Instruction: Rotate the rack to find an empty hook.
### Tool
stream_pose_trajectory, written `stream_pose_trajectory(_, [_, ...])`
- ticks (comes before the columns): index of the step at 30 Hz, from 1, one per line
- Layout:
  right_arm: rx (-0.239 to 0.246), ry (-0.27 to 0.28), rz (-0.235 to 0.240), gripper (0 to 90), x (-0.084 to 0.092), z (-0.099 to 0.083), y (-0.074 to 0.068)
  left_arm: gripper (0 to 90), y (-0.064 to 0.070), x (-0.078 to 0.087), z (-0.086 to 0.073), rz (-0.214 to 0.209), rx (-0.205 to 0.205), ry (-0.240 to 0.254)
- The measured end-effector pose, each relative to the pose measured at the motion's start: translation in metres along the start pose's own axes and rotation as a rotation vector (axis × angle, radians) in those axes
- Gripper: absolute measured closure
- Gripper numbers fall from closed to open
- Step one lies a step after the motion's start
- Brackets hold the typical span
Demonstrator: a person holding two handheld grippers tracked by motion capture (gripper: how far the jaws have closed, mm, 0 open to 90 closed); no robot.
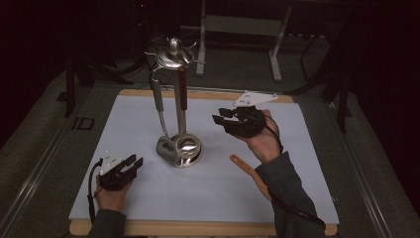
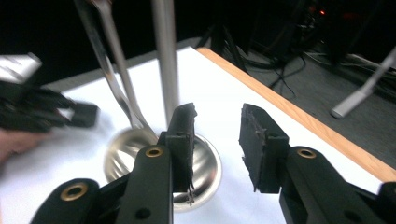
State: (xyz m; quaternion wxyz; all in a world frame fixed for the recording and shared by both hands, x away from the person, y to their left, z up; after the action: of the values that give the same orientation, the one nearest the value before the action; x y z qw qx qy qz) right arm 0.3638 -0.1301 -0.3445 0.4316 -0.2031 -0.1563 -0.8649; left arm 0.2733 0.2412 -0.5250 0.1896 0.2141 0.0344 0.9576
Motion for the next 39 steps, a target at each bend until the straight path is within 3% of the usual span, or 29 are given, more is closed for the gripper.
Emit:
stream_pose_trajectory(1, [-0.005,-0.005,-0.005,64.4,0.001,-0.003,0.001,69.9,0.002,0.004,0.004,-0.005,-0.001,0.031])
stream_pose_trajectory(3, [-0.015,-0.008,-0.016,63.5,0.003,-0.01,0.004,73.8,0.003,0.006,0.007,-0.012,0.0,0.045])
stream_pose_trajectory(6, [-0.031,-0.009,-0.037,62.4,0.007,-0.024,0.008,83.0,0.008,0.014,0.021,-0.06,-0.006,0.1])
stream_pose_trajectory(9, [-0.04,-0.007,-0.051,61.2,0.008,-0.037,0.01,89.4,0.011,0.017,0.028,-0.081,-0.011,0.126])
stream_pose_trajectory(14, [-0.109,-0.01,-0.082,59.8,0.01,-0.073,0.017,89.8,0.022,0.028,0.056,-0.13,-0.016,0.217])
stream_pose_trajectory(16, [-0.116,-0.014,-0.091,59.2,0.01,-0.08,0.017,89.8,0.023,0.029,0.06,-0.142,-0.008,0.238])
stream_pose_trajectory(18, [-0.108,-0.038,-0.118,58.1,0.011,-0.099,0.017,89.8,0.027,0.035,0.075,-0.161,0.008,0.3])
stream_pose_trajectory(21, [-0.118,-0.053,-0.134,57.4,0.014,-0.113,0.019,89.8,0.029,0.039,0.084,-0.163,0.011,0.337])
stream_pose_trajectory(22, [-0.13,-0.063,-0.15,57.2,0.016,-0.124,0.021,89.8,0.033,0.041,0.092,-0.139,-0.011,0.363])
stream_pose_trajectory(24, [-0.142,-0.068,-0.152,57.2,0.016,-0.128,0.022,89.8,0.035,0.041,0.096,-0.123,-0.024,0.37])
stream_pose_trajectory(27, [-0.17,-0.073,-0.169,56.6,0.018,-0.147,0.025,89.9,0.041,0.041,0.111,-0.122,-0.017,0.424])
stream_pose_trajectory(35, [-0.199,-0.086,-0.215,55.7,0.027,-0.173,0.028,89.8,0.056,0.044,0.14,-0.147,-0.034,0.506])
stream_pose_trajectory(39, [-0.261,-0.065,-0.241,55.7,0.035,-0.19,0.034,89.8,0.064,0.047,0.158,-0.157,-0.051,0.546])
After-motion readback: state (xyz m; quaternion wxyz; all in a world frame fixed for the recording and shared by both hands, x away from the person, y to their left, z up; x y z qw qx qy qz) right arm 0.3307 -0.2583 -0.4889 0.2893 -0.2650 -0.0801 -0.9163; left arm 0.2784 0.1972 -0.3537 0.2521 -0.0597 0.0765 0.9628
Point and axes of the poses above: each handheld gripper's, and its own axes: x roughly backward along the jaws, z roughly out of its top, y roughly to its right, the point moved 1 cm from there along -x, roughly forward along the jaws, and after that the axes turned 3 degrees about x, right-handed, at the moved point
